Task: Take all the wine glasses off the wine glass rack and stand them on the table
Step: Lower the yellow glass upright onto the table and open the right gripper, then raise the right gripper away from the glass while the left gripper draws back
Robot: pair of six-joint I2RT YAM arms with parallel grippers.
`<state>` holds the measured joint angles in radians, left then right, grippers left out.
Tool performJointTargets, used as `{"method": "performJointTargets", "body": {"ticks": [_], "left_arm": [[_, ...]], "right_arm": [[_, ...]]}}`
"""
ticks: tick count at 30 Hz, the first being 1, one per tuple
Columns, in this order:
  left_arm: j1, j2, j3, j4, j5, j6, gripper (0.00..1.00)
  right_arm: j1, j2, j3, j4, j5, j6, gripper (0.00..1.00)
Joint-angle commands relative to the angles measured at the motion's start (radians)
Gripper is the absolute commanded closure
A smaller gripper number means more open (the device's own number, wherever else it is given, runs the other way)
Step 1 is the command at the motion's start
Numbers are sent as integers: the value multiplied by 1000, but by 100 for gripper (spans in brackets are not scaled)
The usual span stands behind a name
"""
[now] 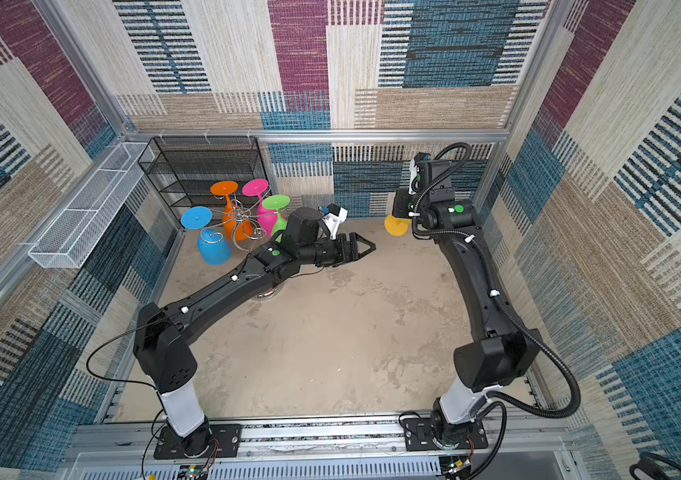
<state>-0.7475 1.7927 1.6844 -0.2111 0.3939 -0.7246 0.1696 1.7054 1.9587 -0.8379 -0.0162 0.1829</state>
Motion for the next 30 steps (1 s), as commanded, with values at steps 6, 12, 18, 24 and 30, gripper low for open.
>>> {"method": "performJointTargets", "body": {"ticks": [6, 12, 18, 24, 30], "left_arm": [[-52, -180, -97, -105, -164, 341, 18], [-59, -295, -283, -77, -131, 385, 19], [-68, -403, -455, -21, -131, 383, 19], [-84, -436, -517, -19, -124, 366, 20], [-91, -419, -527, -8, -118, 343, 20]], "right_arm": [[-46, 263, 189, -58, 9, -32, 100], [-59, 417, 344, -126, 67, -78, 100], [-76, 545, 470, -148, 55, -102, 100], [-79, 621, 507, -120, 32, -109, 100], [-79, 682, 557, -113, 30, -115, 100]]}}
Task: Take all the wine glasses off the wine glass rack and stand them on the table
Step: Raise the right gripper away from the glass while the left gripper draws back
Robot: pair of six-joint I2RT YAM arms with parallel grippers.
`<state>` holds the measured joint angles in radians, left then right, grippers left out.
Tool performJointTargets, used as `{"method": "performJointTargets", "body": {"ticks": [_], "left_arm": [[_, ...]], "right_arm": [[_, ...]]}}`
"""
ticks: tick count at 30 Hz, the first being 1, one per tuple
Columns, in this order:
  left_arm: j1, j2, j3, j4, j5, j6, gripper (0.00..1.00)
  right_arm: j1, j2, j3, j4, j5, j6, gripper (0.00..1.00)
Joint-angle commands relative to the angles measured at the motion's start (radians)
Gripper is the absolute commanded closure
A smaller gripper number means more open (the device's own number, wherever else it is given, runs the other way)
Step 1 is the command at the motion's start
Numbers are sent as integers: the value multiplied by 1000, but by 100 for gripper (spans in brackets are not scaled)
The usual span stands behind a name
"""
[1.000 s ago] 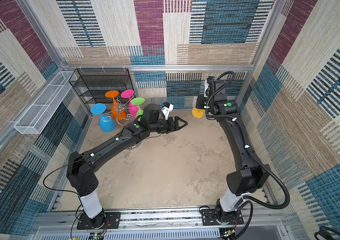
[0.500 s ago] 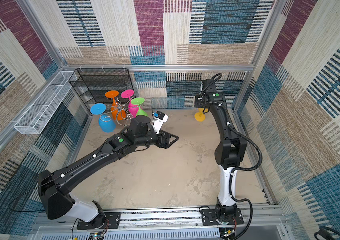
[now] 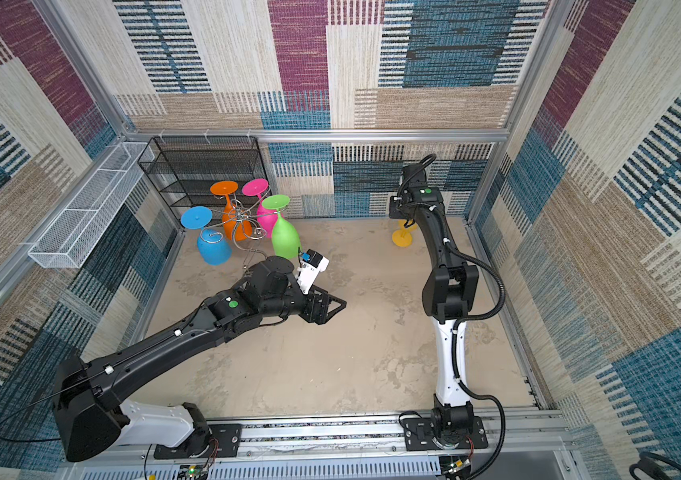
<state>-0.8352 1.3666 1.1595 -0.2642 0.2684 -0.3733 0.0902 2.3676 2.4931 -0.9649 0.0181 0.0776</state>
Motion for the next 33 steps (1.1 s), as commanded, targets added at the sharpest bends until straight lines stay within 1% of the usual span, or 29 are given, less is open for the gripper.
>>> {"method": "performJointTargets", "body": {"ticks": [1, 6, 9, 11, 15, 17, 21, 23, 28, 32, 33], "left_arm": [[-3, 11, 1, 46, 9, -10, 20], [-4, 40, 21, 46, 21, -12, 20], [-5, 59, 39, 46, 29, -15, 21], [-5, 74, 56, 46, 35, -15, 21], [-5, 92, 83, 39, 44, -18, 21], [-4, 94, 95, 34, 47, -18, 21], [-5, 95, 121, 12, 35, -3, 20], [-5, 94, 137, -9, 26, 6, 19], [-4, 68, 165, -55, -10, 31, 17], [-7, 44, 187, -90, -28, 43, 15], [-7, 41, 196, -107, -34, 45, 14]], "right_arm": [[0, 26, 27, 15, -4, -12, 100], [0, 53, 34, 16, 18, -36, 98], [0, 66, 35, 14, 22, -49, 95], [0, 73, 35, 16, 28, -55, 90], [1, 72, 44, 21, 26, -70, 75], [0, 66, 48, 29, 20, -75, 65], [4, 47, 48, 50, 8, -76, 53], [8, 30, 49, 62, 10, -76, 45], [30, -35, 46, 97, 49, -75, 30], [55, -107, 23, 124, 77, -71, 22], [62, -127, 9, 135, 86, -68, 19]]}}
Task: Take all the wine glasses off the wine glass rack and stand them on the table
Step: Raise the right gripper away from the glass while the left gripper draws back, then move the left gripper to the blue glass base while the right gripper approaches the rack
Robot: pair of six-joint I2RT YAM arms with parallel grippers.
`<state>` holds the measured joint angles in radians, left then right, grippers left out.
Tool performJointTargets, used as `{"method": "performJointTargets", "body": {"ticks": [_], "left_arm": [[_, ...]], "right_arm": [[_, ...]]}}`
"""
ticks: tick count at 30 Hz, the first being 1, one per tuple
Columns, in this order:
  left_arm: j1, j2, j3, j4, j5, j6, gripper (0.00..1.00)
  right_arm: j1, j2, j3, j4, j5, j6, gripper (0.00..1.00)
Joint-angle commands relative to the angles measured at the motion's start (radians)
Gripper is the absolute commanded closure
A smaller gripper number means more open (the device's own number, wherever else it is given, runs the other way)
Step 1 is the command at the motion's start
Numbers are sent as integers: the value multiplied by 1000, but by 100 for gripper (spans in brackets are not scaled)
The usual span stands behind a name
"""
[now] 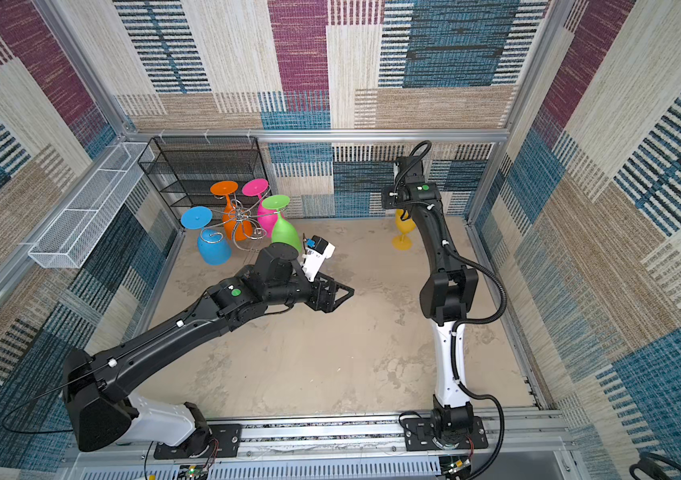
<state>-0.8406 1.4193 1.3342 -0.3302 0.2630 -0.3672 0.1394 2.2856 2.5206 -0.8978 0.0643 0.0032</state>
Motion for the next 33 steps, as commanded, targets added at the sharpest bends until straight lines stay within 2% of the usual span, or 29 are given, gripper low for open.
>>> {"method": "performJointTargets", "body": {"ticks": [1, 7, 12, 16, 21, 33], "left_arm": [[-1, -15, 34, -60, -38, 41, 14], [-5, -66, 119, -196, -175, 39, 14], [12, -35, 347, -457, -332, 48, 14], [70, -23, 472, -549, -331, 20, 14], [191, -27, 569, -617, -302, -25, 15], [574, -143, 573, -637, -243, -104, 24]], "right_arm": [[19, -71, -41, 83, 52, 11, 17], [86, -291, -314, 263, 92, 30, 14], [114, -523, -629, 464, 32, 92, 14], [144, -684, -837, 587, 12, 133, 14], [211, -828, -1008, 660, 12, 157, 16], [440, -1007, -1226, 810, 29, 180, 19]]}}
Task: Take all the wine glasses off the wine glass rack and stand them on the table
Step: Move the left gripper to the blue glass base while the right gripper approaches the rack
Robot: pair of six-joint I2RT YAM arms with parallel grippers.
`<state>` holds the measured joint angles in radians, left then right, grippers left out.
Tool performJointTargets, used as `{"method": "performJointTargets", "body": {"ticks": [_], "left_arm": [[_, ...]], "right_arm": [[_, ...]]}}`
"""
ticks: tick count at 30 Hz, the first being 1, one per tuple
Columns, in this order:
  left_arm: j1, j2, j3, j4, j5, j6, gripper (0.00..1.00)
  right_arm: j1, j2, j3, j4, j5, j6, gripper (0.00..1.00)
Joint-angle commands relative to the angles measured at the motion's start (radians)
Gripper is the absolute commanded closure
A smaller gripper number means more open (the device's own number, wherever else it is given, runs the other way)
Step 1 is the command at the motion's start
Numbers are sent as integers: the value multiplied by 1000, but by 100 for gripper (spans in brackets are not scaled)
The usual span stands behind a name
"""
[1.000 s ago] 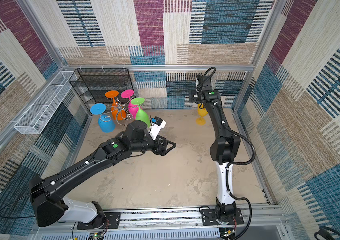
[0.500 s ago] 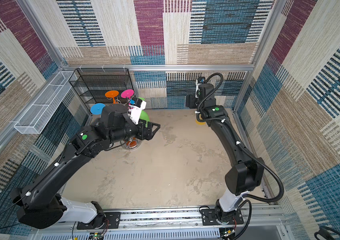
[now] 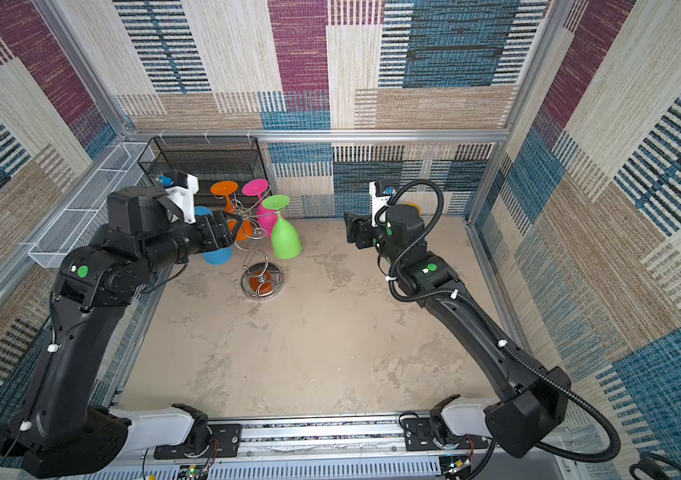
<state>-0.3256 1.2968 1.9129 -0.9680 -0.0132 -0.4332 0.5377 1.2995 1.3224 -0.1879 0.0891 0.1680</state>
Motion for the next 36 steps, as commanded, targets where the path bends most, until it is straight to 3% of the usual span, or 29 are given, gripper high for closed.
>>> {"method": "performJointTargets", "body": {"ticks": [1, 8, 16, 21, 29, 36], "left_arm": [[90, -32, -19, 10, 41, -48, 24], [397, -105, -194, 134, 284, -190, 28], [672, -167, -543, 563, 646, -536, 35], [708, -155, -650, 772, 714, -672, 38], [709, -98, -715, 957, 734, -794, 41], [683, -44, -696, 987, 740, -817, 44]], "right_arm": [[66, -24, -39, 117, 0, 10, 19], [304, -2, -92, 222, 67, -122, 18], [466, 2, -167, 334, 101, -307, 18], [487, -17, -202, 358, 89, -314, 18], [490, -36, -228, 360, 115, -310, 19], [489, -35, -230, 365, 125, -310, 19]]}}
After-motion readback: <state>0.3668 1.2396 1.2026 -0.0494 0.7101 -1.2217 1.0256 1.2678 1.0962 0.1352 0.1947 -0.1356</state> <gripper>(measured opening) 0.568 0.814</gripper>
